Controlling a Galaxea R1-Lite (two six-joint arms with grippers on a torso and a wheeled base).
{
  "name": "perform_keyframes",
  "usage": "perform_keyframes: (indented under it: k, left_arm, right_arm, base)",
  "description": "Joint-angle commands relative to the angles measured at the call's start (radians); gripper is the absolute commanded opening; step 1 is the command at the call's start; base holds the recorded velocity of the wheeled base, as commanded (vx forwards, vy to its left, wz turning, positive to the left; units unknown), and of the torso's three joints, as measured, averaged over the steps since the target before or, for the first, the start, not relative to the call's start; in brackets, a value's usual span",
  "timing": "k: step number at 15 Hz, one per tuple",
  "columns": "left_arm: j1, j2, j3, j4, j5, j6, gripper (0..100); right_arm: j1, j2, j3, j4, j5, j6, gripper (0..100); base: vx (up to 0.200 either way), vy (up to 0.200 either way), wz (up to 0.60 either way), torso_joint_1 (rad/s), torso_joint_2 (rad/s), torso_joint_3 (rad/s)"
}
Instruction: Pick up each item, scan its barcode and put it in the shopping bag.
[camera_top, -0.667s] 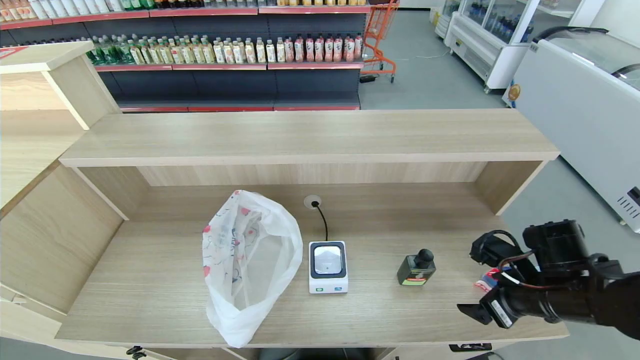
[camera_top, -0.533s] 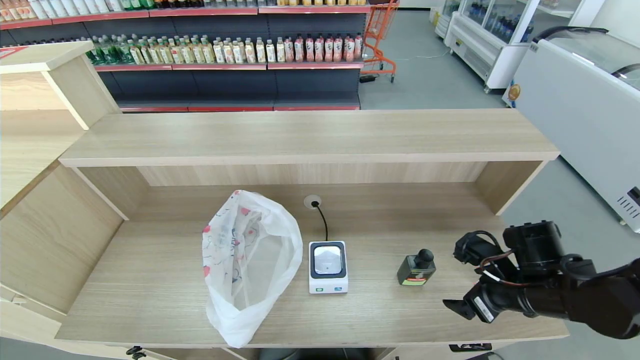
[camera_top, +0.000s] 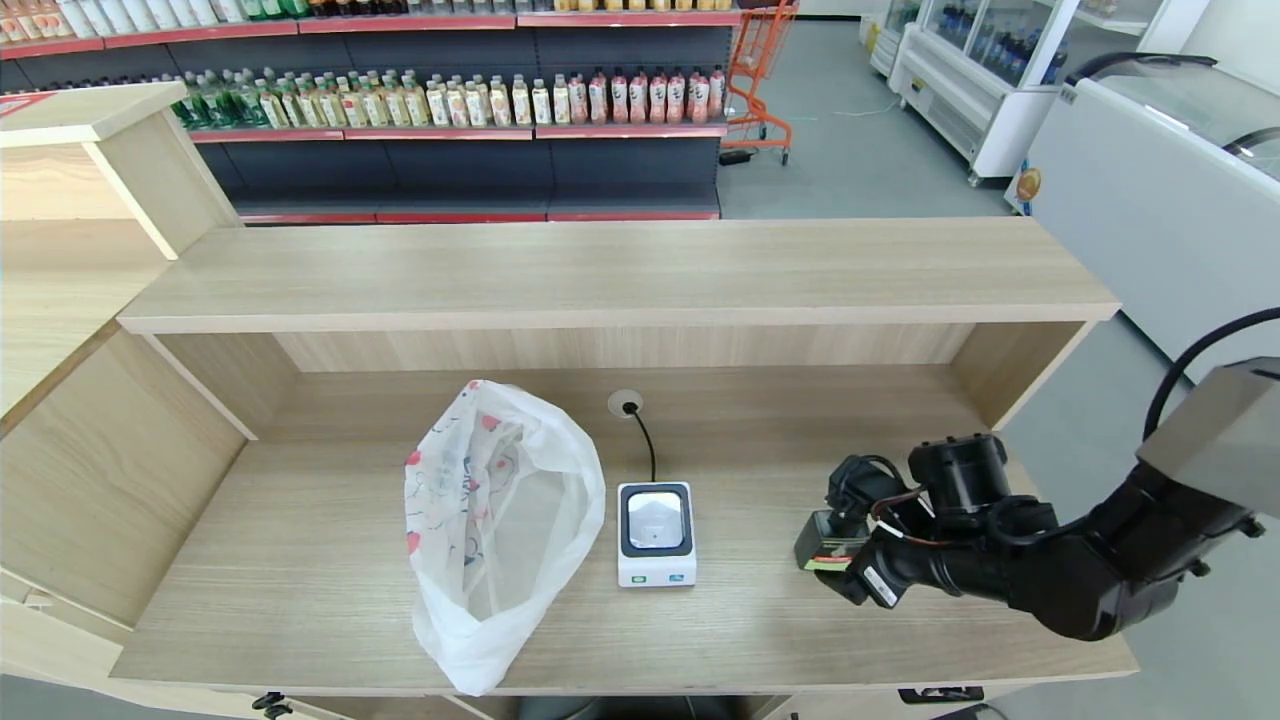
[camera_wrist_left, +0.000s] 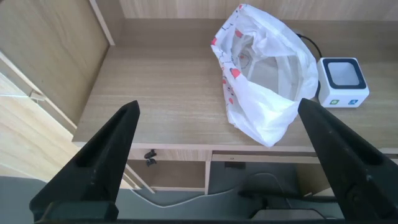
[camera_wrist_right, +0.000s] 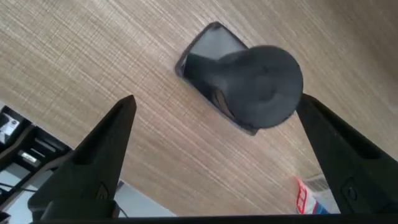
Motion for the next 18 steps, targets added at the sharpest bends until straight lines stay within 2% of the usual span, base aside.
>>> perform_keyframes:
  k: [1, 5, 8, 9, 16, 18]
  left_arm:
    - [0.000, 0.000, 0.000, 0.000, 0.000, 0.000, 100]
    - [0.000, 0.000, 0.000, 0.000, 0.000, 0.000, 100]
    - [0.000, 0.000, 0.000, 0.000, 0.000, 0.000, 100]
    - [0.000, 0.000, 0.000, 0.000, 0.000, 0.000, 100]
    - [0.000, 0.000, 0.000, 0.000, 0.000, 0.000, 100]
    - [0.000, 0.000, 0.000, 0.000, 0.000, 0.000, 100]
  right_arm:
    - [0.004, 0.056, -0.045, -0.001, 0.005, -0.009, 100]
    - [0.019, 0.123, -0.148, -0.001, 0.046, -0.042, 100]
    - [0.033, 0.153, -0.168, -0.001, 0.048, -0.042, 100]
    - [0.033, 0.160, -0.168, -0.001, 0.055, -0.042, 0]
    - [0.045, 0.096, -0.140, -0.004, 0.066, -0.003, 0]
    - [0.033, -0.050, -0.068, -0.004, 0.065, 0.064, 0]
  base:
    - [0.000, 0.000, 0.00, 0.000, 0.00, 0.000]
    - [0.000, 0.000, 0.00, 0.000, 0.00, 0.000]
    - [0.000, 0.000, 0.00, 0.000, 0.00, 0.000]
    - [0.000, 0.000, 0.00, 0.000, 0.00, 0.000]
    - [0.000, 0.000, 0.00, 0.000, 0.00, 0.000]
    - [0.000, 0.000, 0.00, 0.000, 0.00, 0.000]
